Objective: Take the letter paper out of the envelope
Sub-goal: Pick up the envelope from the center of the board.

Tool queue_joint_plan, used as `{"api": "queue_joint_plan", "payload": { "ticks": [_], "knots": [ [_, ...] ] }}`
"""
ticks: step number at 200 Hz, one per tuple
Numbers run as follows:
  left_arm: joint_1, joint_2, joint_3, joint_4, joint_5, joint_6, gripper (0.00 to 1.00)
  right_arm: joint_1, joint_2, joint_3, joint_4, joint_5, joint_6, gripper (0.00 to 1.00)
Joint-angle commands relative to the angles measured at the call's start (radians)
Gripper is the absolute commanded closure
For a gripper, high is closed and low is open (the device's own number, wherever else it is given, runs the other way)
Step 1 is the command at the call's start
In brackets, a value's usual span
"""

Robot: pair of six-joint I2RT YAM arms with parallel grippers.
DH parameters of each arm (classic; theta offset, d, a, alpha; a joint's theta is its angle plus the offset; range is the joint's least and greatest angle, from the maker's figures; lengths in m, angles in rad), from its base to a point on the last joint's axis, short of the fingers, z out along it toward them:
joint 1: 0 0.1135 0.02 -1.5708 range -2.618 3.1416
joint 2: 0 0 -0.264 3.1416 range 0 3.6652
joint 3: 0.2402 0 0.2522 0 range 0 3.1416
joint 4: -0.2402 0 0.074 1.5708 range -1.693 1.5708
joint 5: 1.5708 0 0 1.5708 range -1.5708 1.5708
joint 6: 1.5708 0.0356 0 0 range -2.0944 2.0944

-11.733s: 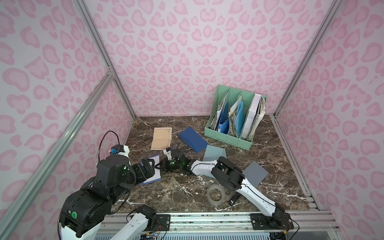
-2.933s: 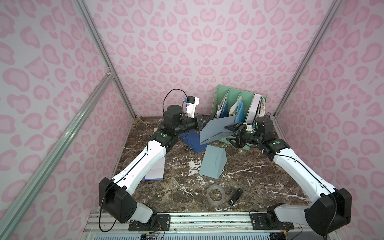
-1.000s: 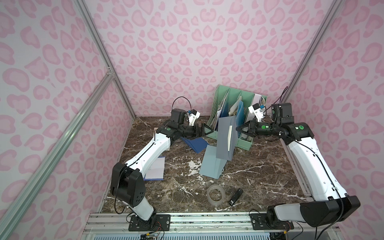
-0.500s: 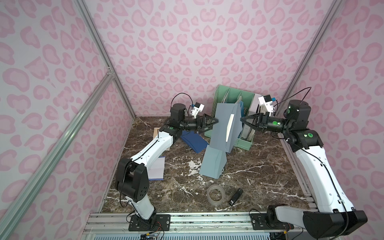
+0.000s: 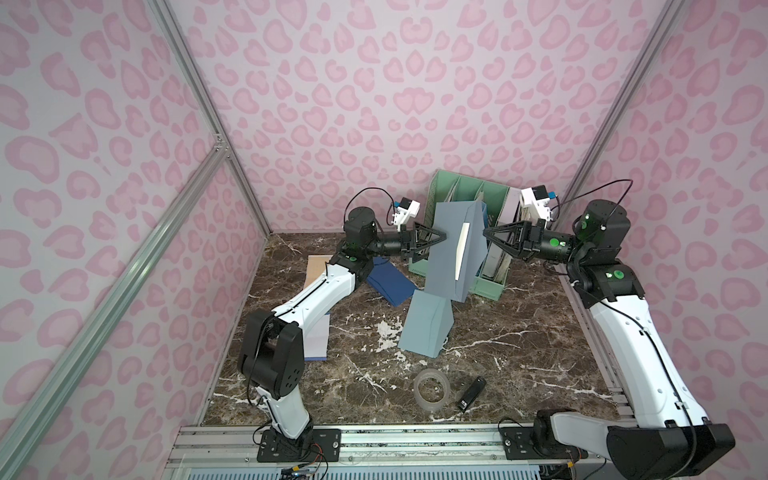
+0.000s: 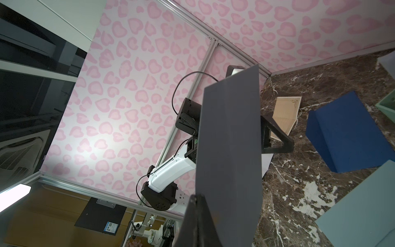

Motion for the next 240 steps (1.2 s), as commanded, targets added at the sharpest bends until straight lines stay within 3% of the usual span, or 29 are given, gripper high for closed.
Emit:
{"api": "queue_joint_plan", "payload": {
  "ticks": [1,30,56,65,90,110,129,147,169,189,205,240],
  "knots": [
    [-0.001,0.016,0.016,0.154,0.008,-0.082,0.24,-0.001,-0.004,-0.002,0.06,-0.021,0.031,1.0],
    [-0.007,0.05,0.02,0.346,0.005,-0.237,0.59,-0.009,-0.003,-0.016,0.06,-0.011,0.024,1.0],
    [-0.01,0.046,0.017,0.367,0.005,-0.255,0.92,-0.013,-0.001,-0.027,0.044,-0.002,0.001,1.0],
    [-0.01,0.045,0.021,0.36,0.005,-0.255,1.0,-0.013,0.003,-0.022,0.016,0.005,-0.024,1.0],
    [-0.009,0.035,0.029,0.305,-0.01,-0.232,1.0,-0.03,0.012,0.013,-0.193,0.077,-0.186,0.99],
    [0.007,0.017,0.028,0.22,-0.055,-0.191,1.0,-0.042,-0.005,0.033,-0.371,0.224,-0.347,0.56],
    [0.024,-0.01,0.029,0.103,-0.093,-0.123,1.0,-0.035,-0.088,-0.013,-0.384,0.376,-0.397,0.34],
    [0.033,-0.026,0.044,0.007,-0.119,-0.057,1.0,0.008,-0.207,-0.165,-0.286,0.478,-0.381,0.18],
    [0.037,-0.027,0.065,-0.077,-0.159,-0.011,1.0,0.143,-0.313,-0.308,-0.215,0.595,-0.36,0.11],
    [0.035,-0.033,0.115,-0.254,-0.231,0.094,1.0,0.357,-0.354,-0.342,-0.206,0.832,-0.406,0.06],
    [0.03,-0.037,0.123,-0.261,-0.278,0.097,1.0,0.486,-0.36,-0.372,-0.184,0.989,-0.429,0.04],
    [0.025,-0.012,0.128,-0.184,-0.244,0.023,1.0,0.48,-0.306,-0.417,-0.033,0.907,-0.401,0.14]
  ]
}}
